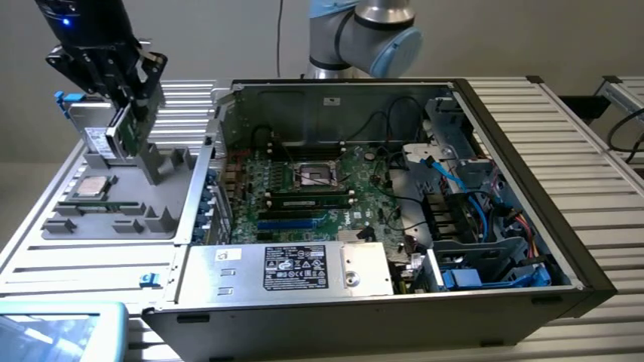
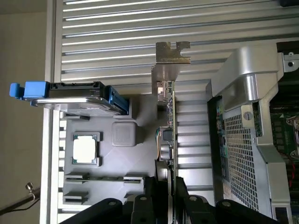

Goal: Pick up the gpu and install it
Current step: 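Pick up the gpu and move the gpu toward the slot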

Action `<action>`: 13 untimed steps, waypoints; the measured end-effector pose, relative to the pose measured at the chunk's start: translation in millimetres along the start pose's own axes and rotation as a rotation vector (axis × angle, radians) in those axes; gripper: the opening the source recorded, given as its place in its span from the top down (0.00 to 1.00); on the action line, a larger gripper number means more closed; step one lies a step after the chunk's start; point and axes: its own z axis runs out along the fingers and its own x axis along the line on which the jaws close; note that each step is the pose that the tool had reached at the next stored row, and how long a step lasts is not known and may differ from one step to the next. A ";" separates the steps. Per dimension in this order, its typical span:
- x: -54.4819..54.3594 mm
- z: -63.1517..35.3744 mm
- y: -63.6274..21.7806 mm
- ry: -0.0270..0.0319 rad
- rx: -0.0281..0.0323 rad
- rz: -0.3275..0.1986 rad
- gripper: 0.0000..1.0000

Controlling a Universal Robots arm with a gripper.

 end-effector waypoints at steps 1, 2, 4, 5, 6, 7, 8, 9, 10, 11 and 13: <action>-0.7 -4.5 0.6 -0.0001 -0.0001 0.000 0.72; -1.9 -9.1 1.3 0.0001 0.0001 0.000 0.72; -5.2 -18.4 2.6 0.0000 0.0000 0.000 0.72; -7.2 -23.0 3.2 0.0000 0.0000 0.000 0.72; -9.2 -27.7 3.9 0.0000 0.0000 0.000 0.72; -11.9 -32.5 4.5 0.0000 0.0000 0.000 0.72; -14.9 -37.2 5.0 0.0000 -0.0001 0.000 0.72; -18.1 -42.0 5.4 0.0000 0.0000 0.000 0.72; -21.6 -46.9 5.8 0.0000 0.0000 0.000 0.72; -24.9 -51.7 6.3 0.0001 0.0000 0.000 0.72; -32.5 -61.0 6.8 0.0000 -0.0002 0.000 0.72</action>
